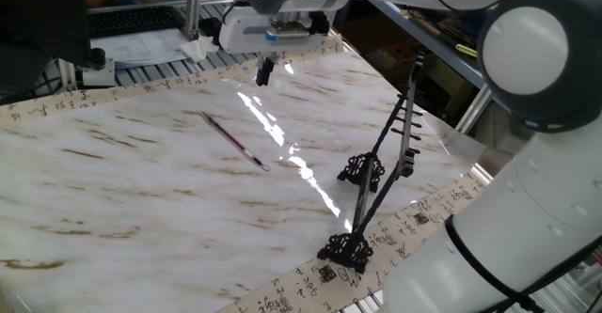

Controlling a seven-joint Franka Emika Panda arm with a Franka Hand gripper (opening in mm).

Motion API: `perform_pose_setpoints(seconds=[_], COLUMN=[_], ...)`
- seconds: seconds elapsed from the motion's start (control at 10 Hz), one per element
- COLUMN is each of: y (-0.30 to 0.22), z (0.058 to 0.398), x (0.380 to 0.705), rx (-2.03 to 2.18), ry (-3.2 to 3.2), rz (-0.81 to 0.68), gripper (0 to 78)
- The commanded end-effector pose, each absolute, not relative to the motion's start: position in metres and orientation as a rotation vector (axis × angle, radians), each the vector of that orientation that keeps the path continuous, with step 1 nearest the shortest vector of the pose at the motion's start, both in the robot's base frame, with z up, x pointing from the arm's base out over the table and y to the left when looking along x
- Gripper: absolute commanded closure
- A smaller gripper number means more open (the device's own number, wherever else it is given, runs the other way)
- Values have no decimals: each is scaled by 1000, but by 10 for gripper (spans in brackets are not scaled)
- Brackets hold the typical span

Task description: Place the brush on the pen rack

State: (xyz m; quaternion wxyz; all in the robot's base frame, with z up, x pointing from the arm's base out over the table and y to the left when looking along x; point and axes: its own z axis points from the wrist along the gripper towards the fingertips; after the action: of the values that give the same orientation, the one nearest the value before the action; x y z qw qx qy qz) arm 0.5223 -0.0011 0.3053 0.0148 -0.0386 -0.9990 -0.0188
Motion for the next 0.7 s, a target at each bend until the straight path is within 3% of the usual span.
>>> perform_pose_setpoints(seconds=[0.1, 0.7], y=[-3, -3], z=[309, 309], x=[531, 532], rx=[-158, -147], ry=[-3115, -3168], rz=[-57, -64], gripper=[776, 776])
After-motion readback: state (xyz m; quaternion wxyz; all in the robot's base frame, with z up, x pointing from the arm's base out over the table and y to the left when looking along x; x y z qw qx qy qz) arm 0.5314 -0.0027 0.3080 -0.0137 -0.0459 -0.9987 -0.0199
